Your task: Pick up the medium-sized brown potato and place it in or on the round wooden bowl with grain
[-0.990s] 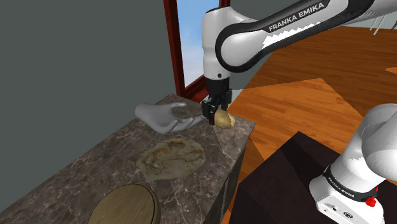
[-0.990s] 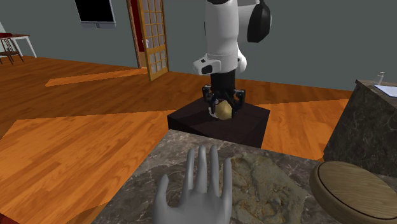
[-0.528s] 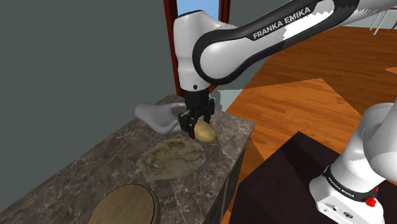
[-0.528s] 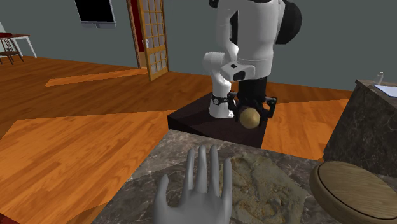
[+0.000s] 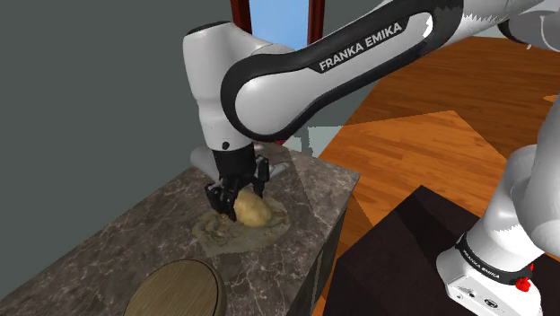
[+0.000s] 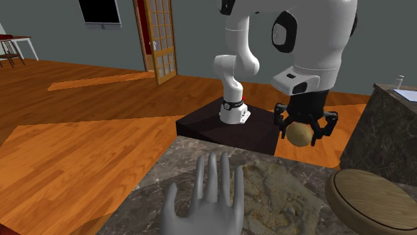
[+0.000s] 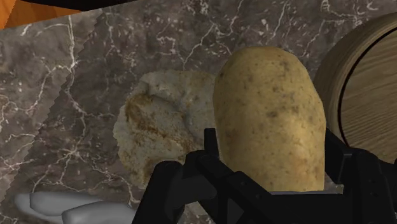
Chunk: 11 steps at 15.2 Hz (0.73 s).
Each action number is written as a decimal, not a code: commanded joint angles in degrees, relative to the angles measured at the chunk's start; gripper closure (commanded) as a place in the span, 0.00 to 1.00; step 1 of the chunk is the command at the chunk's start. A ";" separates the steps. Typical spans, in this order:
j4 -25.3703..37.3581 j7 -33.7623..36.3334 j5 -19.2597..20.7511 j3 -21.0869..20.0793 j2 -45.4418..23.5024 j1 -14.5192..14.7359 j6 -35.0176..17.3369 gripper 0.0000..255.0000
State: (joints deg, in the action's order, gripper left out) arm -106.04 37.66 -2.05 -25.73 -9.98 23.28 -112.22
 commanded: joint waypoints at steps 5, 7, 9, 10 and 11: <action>13.45 8.68 5.06 -1.45 -10.86 6.42 3.01 1.00; 19.03 11.11 6.79 -1.52 -14.89 8.97 4.71 1.00; 25.31 13.28 8.47 -1.36 -19.19 11.81 6.80 1.00; 28.79 14.25 9.29 -1.21 -21.47 13.33 8.01 1.00; 32.55 15.15 10.09 -1.02 -23.87 14.94 9.37 1.00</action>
State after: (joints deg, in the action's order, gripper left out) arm -77.32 51.81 7.16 -26.92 -31.40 36.63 -104.23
